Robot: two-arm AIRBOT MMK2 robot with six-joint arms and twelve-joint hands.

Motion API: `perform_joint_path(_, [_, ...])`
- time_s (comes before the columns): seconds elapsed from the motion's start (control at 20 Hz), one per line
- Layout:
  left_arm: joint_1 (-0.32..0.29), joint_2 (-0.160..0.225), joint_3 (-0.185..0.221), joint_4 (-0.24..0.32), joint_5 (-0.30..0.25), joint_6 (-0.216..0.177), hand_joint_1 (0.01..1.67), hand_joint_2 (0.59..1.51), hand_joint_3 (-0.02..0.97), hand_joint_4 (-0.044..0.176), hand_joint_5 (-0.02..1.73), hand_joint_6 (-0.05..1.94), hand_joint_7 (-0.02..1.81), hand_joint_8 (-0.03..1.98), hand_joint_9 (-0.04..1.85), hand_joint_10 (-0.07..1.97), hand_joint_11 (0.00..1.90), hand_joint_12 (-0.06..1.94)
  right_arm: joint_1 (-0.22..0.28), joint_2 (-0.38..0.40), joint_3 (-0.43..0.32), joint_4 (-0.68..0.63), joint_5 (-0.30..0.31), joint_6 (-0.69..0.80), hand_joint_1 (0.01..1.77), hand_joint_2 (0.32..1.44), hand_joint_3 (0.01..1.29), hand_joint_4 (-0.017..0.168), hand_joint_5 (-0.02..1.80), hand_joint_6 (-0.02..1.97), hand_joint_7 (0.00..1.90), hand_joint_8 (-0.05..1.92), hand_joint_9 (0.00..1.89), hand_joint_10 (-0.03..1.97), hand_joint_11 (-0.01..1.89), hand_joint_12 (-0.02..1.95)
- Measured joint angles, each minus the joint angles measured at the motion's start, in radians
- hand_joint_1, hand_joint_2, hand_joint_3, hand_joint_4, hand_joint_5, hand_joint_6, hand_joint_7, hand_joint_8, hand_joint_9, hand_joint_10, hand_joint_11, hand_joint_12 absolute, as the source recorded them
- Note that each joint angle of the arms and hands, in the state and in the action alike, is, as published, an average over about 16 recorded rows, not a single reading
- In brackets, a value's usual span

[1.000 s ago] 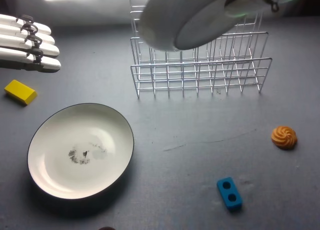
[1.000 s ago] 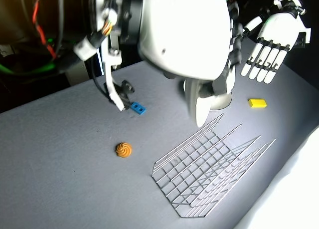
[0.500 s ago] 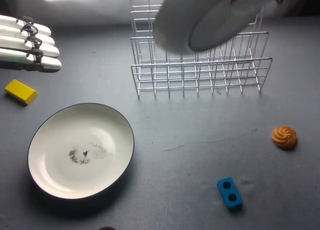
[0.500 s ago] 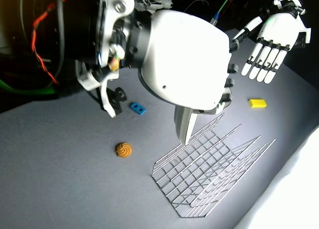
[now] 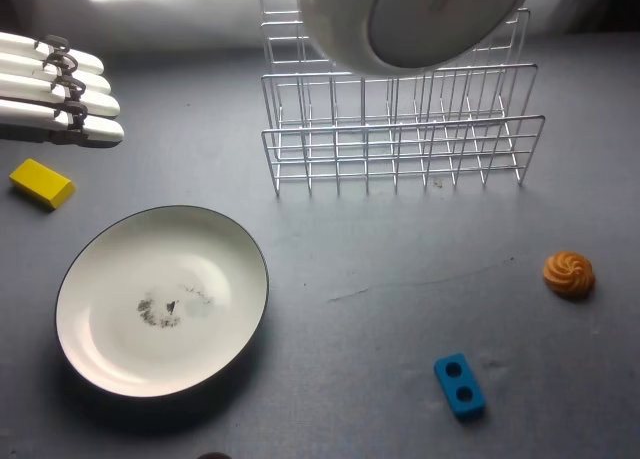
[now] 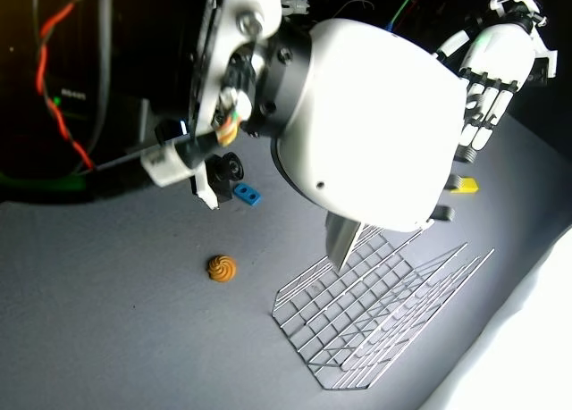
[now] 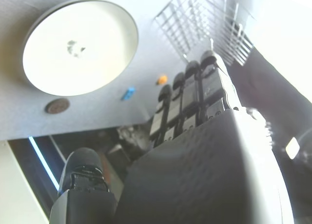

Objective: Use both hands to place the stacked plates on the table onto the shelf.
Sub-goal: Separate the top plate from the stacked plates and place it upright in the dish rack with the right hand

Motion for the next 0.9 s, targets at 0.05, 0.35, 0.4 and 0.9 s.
perform_joint_path(0.05, [0.0,0.0,0.0,0.0,0.0,0.001,0.01,1.124,0.019,0.007,0.02,0.01,0.02,0.01,0.02,0.01,0.01,0.0,0.001,-0.006,0.01,-0.016,0.0,0.024,1.31,0.99,0.01,0.012,0.97,0.93,1.09,0.74,1.26,0.04,0.86,0.99])
perform_joint_path(0.35, [0.0,-0.001,0.0,0.003,0.0,0.005,0.01,1.125,0.018,0.007,0.02,0.01,0.02,0.02,0.02,0.01,0.01,0.0,-0.004,-0.037,0.067,-0.031,-0.003,0.063,1.31,0.99,0.01,0.011,0.96,0.95,1.08,0.76,1.27,0.03,0.85,0.99])
perform_joint_path(0.4, [0.0,-0.001,0.0,0.003,0.0,0.005,0.01,1.125,0.018,0.007,0.02,0.01,0.02,0.02,0.02,0.01,0.01,0.0,-0.006,-0.041,0.075,-0.031,-0.004,0.061,1.31,0.99,0.01,0.011,0.96,0.95,1.08,0.76,1.27,0.03,0.85,0.99])
perform_joint_path(0.9, [0.0,-0.004,0.0,0.005,0.0,0.006,0.01,1.124,0.019,0.007,0.02,0.01,0.02,0.01,0.02,0.01,0.01,0.0,-0.049,-0.081,0.146,0.131,-0.026,-0.123,1.31,0.99,0.01,0.011,0.94,0.99,1.06,0.81,1.27,0.02,0.83,1.02])
